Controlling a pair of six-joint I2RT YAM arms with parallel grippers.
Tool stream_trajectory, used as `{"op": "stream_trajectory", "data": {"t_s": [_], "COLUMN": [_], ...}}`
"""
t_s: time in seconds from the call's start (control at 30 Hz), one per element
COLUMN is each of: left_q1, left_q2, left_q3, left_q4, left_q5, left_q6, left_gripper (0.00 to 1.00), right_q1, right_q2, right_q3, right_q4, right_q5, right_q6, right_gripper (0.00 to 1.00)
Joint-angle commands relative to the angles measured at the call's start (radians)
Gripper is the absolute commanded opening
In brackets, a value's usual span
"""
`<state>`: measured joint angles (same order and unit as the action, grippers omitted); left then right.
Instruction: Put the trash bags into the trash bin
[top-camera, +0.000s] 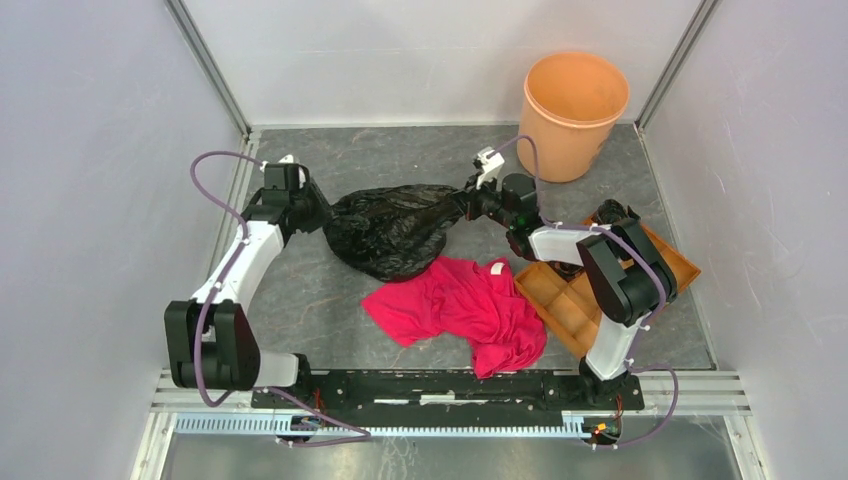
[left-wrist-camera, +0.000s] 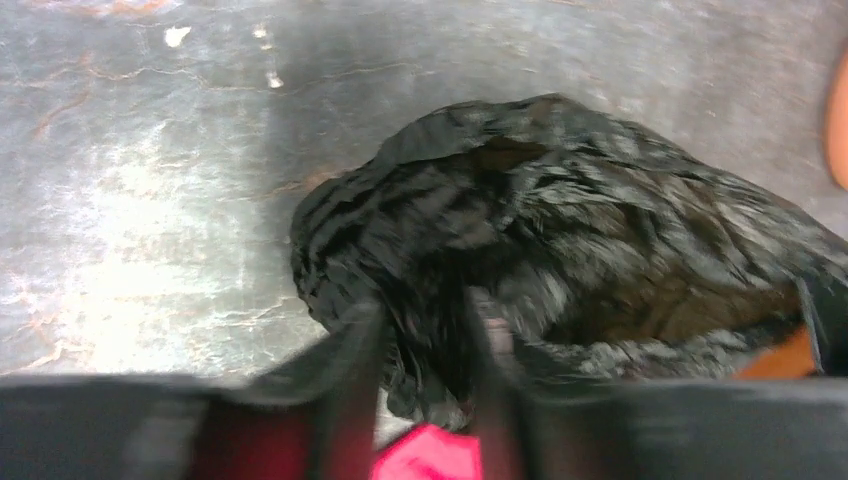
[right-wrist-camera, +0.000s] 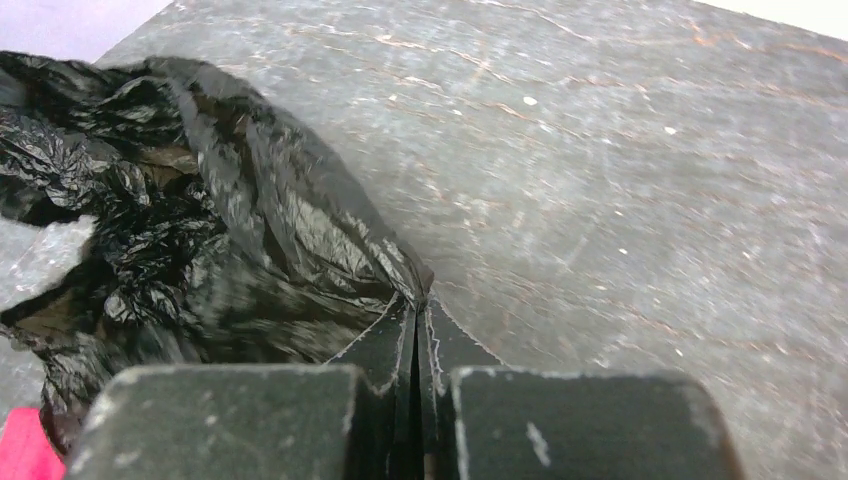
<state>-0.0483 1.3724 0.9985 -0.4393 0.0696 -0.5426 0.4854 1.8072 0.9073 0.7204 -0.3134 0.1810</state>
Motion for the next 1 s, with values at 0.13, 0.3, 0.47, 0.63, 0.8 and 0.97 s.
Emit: {"op": "stream_trajectory", "data": {"t_s": [0.13, 0.3, 0.47, 0.63, 0.8, 0.97], "left_q1": [-0.032, -0.103, -0.151, -0.151, -0.137, -0.114], "left_q2": [-0.068, -0.03, 0.15, 0.064, 0.04, 0.179], "left_q3": [0.041, 0.055, 0.137, 0.092, 0.141, 0.207], "left_q4": [0.063, 0.068, 0.098, 0.239, 0.187, 0.166], "left_q5": [0.268, 0.241, 0.147, 0.032, -0.197, -0.119], "left_q6": [0.041, 0.04, -0.015, -0.123, -0.071, -0.063], "left_gripper": [0.73, 0.56, 0.36, 0.54, 0.92, 0.76], "right_q1": [-0.04, -0.042, -0.041, -0.041, -0.042, -0.041], "right_q2": [-0.007, -0.012, -0.026, -0.026, -0.008, -0.01], "right_q3": [-0.007, -0.019, -0.048, -0.049, -0.023, -0.021], "right_q4": [0.095, 0.117, 0.172, 0.169, 0.168, 0.165], "right_q5": [-0.079, -0.091, -0.121, -0.124, -0.149, -0.155], "right_q6": [0.066, 0.076, 0.085, 0.072, 0.082, 0.077], "right_gripper": [0.01, 0.01, 0.0, 0.01, 0.01, 0.01]}}
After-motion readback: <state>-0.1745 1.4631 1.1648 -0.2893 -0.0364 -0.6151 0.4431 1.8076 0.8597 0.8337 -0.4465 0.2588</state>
